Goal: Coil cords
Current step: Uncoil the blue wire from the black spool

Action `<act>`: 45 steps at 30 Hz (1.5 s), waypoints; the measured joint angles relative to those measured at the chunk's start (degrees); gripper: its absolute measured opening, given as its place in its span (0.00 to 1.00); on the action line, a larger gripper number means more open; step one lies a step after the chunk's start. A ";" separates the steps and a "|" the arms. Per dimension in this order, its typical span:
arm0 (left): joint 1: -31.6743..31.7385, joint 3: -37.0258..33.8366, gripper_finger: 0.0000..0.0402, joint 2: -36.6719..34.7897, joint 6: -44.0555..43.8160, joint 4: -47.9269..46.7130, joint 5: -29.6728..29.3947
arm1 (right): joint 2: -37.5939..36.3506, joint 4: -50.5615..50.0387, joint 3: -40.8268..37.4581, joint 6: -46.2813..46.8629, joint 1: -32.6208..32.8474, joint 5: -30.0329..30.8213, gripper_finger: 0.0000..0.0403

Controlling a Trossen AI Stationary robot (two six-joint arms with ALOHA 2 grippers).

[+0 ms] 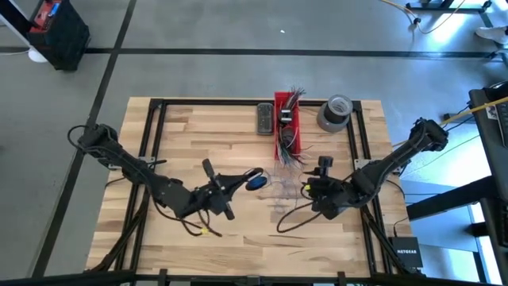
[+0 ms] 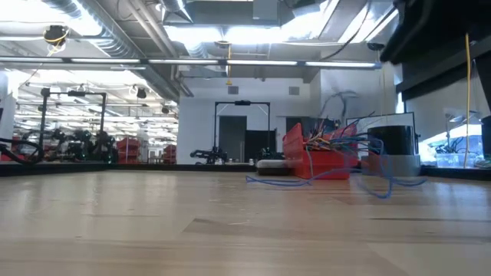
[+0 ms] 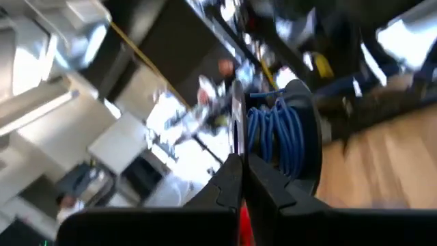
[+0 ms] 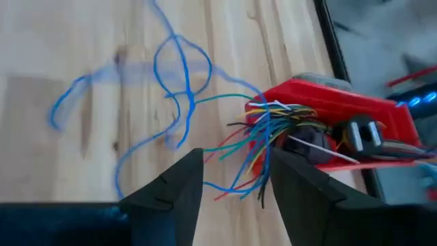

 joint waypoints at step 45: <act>1.05 1.29 0.01 -4.64 -16.52 -27.42 -3.83 | -9.58 8.84 1.32 -15.00 -19.06 14.69 0.43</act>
